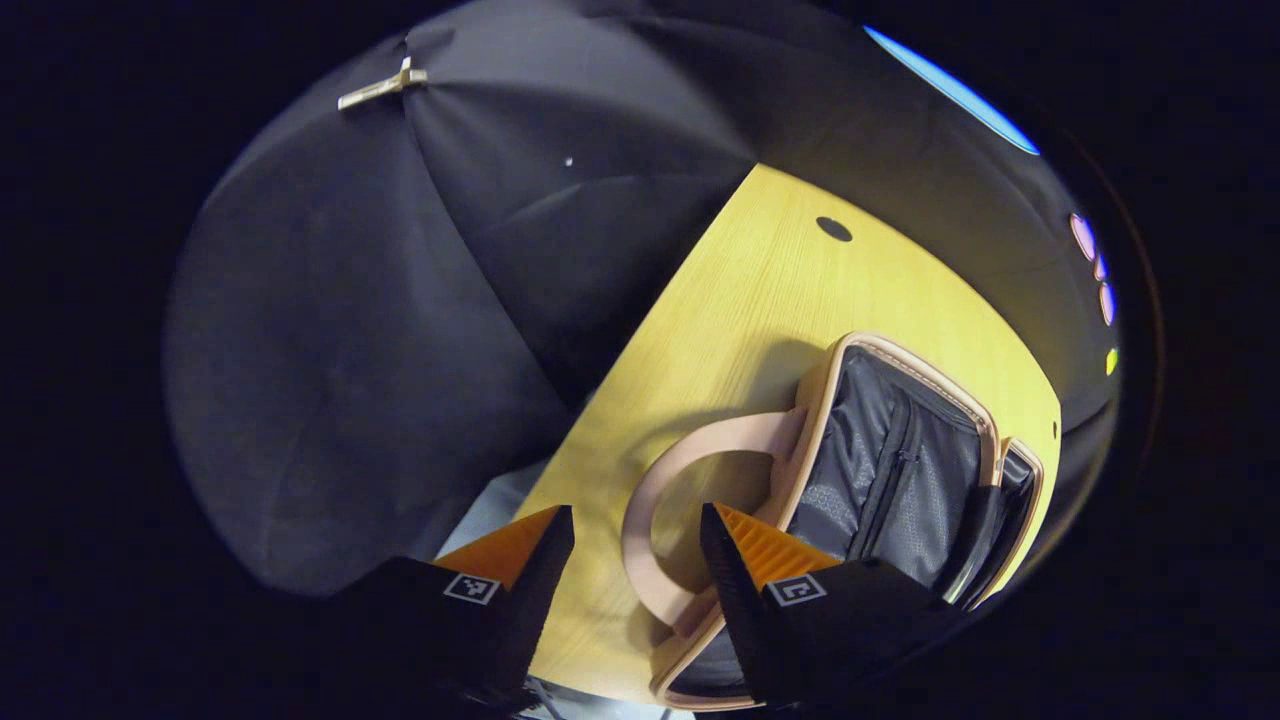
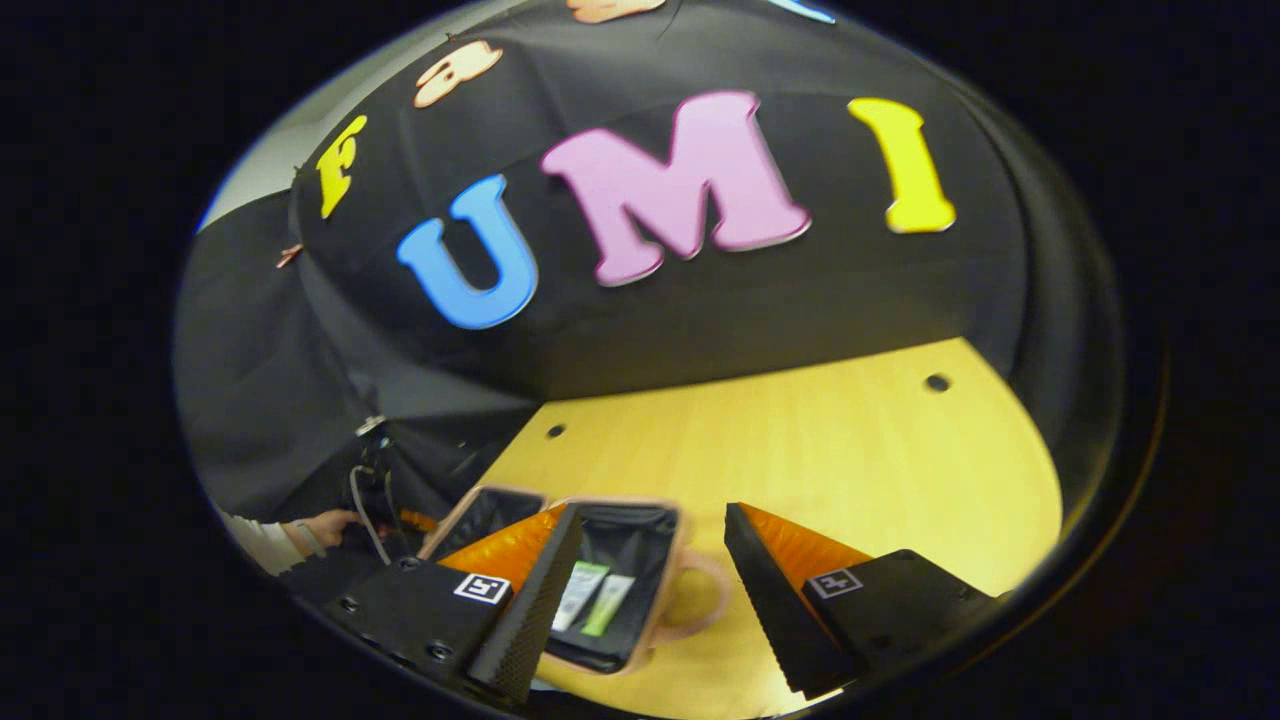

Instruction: First open the suitcase, pack the skin care products into it, and then close the suitcase.

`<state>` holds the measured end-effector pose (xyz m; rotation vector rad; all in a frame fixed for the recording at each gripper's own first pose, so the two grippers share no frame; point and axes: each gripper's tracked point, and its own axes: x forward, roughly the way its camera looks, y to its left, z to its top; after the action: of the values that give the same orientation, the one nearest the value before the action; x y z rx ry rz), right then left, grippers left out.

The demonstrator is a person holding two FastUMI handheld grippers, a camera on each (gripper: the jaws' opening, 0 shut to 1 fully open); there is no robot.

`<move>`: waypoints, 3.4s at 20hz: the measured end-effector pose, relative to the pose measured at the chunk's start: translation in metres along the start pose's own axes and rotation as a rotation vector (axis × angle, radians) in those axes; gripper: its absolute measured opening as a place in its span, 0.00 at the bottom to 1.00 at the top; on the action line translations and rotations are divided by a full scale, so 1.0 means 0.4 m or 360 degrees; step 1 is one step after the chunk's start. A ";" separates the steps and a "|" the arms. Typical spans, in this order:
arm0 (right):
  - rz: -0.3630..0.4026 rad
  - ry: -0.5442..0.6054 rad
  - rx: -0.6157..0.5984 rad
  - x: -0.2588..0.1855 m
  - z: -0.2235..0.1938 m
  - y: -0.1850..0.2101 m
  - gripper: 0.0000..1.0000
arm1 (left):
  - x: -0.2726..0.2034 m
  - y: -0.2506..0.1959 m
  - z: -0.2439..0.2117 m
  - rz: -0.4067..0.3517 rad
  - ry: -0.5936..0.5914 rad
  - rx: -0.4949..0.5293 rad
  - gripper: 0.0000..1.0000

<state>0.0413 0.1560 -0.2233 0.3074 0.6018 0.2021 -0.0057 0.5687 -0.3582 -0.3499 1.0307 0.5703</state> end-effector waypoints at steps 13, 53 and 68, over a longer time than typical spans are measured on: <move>-0.0285 -0.0329 -0.0034 -0.165 0.234 -0.183 0.92 | 0.003 -0.036 0.029 -0.0049 -0.0013 0.0234 0.18; 0.0151 -0.0401 -0.0344 -0.396 0.364 -0.427 0.92 | -0.735 -1.395 -0.350 -0.0703 -0.0922 0.0842 0.92; 0.0148 -0.0678 -0.0393 -0.365 0.528 -0.087 0.93 | -1.272 -1.306 -0.300 -0.0659 -0.1787 0.0815 0.97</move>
<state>0.0501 0.0361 0.0062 0.1320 0.1380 0.2881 0.0231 -0.0557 0.0361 0.2219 -0.0207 0.0520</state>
